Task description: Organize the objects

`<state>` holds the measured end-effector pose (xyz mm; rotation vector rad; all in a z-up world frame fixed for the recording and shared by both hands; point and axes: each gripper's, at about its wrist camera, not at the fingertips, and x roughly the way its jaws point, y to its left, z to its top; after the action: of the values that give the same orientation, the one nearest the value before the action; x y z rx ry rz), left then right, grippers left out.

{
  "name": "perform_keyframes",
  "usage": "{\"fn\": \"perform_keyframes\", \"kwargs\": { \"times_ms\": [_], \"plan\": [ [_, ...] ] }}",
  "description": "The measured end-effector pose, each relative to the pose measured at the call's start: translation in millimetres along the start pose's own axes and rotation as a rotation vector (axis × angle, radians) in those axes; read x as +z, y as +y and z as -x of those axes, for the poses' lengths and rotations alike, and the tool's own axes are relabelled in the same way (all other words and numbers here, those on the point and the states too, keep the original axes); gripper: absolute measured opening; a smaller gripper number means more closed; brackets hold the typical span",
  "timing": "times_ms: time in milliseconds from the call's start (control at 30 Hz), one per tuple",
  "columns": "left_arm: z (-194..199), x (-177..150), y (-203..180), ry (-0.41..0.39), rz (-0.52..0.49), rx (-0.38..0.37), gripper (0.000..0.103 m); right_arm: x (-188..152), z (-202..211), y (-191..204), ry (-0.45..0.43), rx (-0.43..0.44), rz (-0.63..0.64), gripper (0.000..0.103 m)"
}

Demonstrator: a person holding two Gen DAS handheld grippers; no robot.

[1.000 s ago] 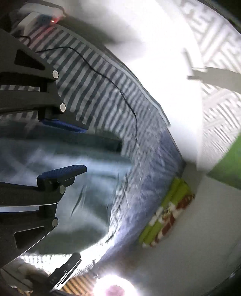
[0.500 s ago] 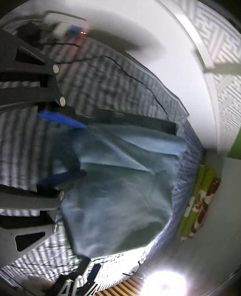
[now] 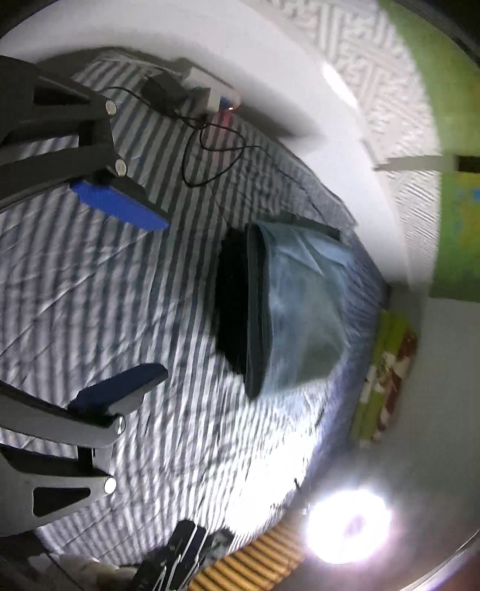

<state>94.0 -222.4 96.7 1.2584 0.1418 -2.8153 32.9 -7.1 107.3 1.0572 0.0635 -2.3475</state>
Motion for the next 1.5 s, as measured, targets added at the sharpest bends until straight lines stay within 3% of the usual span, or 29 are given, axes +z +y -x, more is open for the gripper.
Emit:
{"fn": "perform_keyframes", "kwargs": {
  "times_ms": [300,400,600,867,1100,1300,1500],
  "plan": [
    [148,-36,-69,-0.168,-0.049,0.005,0.097,-44,111,25,-0.086,0.024,-0.001,0.048],
    [175,-44,-79,-0.185,-0.045,0.000,0.102,-56,138,36,-0.116,0.018,0.002,0.051],
    [199,-53,-87,-0.190,-0.013,-0.017,0.102,-65,171,53,-0.163,0.027,-0.002,0.053],
    [197,-28,-106,-0.258,-0.069,0.016,0.102,-45,172,57,-0.241,-0.016,-0.006,0.058],
    [159,-3,-105,-0.324,-0.052,-0.016,0.102,-27,144,50,-0.290,-0.091,-0.007,0.059],
    [105,10,-92,-0.258,0.004,-0.048,0.102,-22,112,43,-0.264,-0.136,-0.019,0.059],
    [77,1,-85,-0.216,-0.023,-0.003,0.102,-27,88,46,-0.245,-0.160,-0.008,0.059]
  ]
}}
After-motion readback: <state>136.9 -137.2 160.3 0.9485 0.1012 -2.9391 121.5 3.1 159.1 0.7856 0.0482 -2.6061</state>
